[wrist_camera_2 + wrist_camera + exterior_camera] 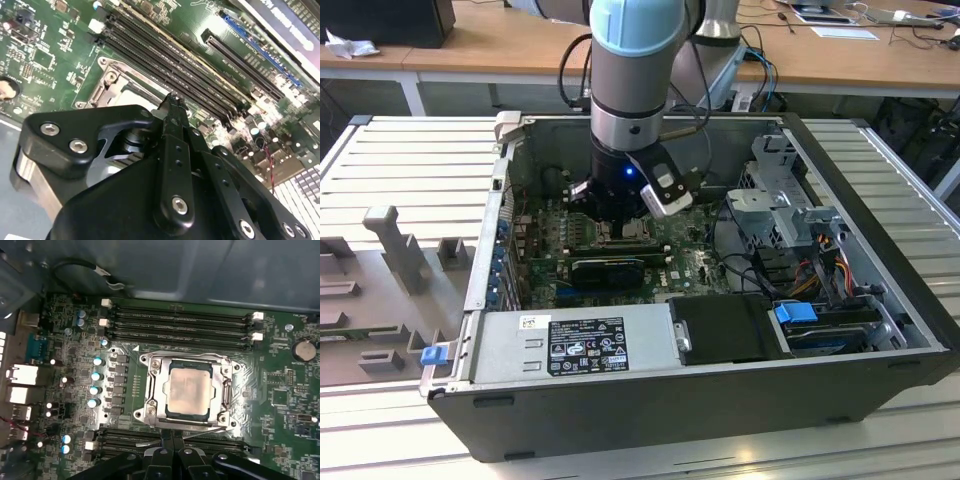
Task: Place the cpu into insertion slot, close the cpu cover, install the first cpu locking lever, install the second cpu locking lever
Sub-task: 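Install the second cpu locking lever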
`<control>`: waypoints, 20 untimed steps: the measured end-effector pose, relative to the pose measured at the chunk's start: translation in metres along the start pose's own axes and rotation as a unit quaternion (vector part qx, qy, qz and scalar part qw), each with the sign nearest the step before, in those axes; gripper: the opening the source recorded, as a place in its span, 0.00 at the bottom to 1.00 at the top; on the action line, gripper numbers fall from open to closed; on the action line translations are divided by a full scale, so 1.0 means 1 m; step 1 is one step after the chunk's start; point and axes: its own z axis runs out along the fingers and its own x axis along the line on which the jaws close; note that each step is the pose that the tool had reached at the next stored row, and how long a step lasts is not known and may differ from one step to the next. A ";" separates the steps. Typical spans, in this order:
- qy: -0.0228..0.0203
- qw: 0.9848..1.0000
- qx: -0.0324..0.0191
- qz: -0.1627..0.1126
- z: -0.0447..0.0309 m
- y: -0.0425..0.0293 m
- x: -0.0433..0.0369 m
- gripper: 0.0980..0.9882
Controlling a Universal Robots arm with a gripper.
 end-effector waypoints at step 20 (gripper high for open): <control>-0.006 0.998 -0.061 -0.005 0.0197 -0.0189 0.0257 0.01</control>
